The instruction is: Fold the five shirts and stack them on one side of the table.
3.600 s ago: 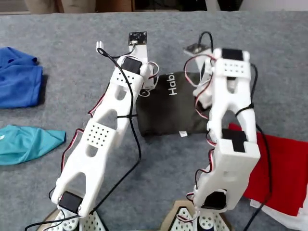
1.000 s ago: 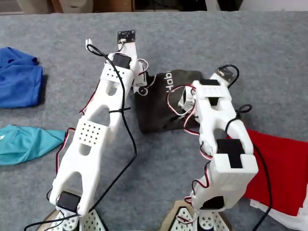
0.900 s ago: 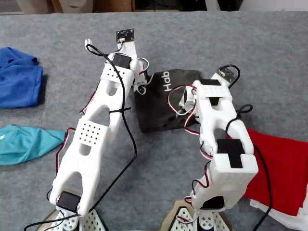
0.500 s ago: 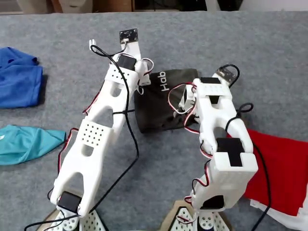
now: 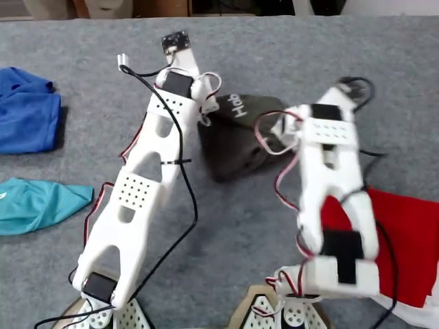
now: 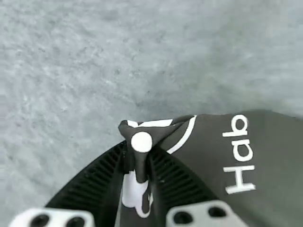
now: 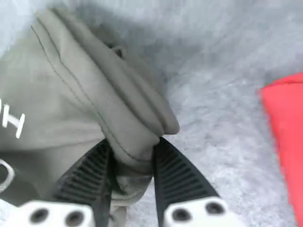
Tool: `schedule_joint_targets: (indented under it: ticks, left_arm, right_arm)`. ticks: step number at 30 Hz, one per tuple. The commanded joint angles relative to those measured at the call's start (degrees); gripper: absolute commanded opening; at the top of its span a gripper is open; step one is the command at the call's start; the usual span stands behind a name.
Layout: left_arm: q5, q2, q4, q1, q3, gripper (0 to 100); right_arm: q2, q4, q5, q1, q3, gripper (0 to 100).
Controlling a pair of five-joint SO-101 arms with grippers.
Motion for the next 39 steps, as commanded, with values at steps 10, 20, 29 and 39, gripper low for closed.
schedule_joint_targets:
  ticks: [10,20,29,39]
  left_arm:
    - [3.0,-18.1,4.0,15.3,-5.6,2]
    - [3.0,-21.0,-0.1,32.1,-5.2,2]
    - [3.0,-21.0,-8.8,40.0,5.5,2]
    - [3.0,-21.0,-14.2,41.8,11.0,2]
  right_arm:
    - [-28.5,14.6,8.0,22.1,-0.2,0.5]
    - [-36.8,16.4,17.6,46.3,6.0,0.5]
    - [-37.1,9.1,23.8,62.5,10.2,0.5]
    - [-37.1,2.0,27.4,68.8,14.7,0.8]
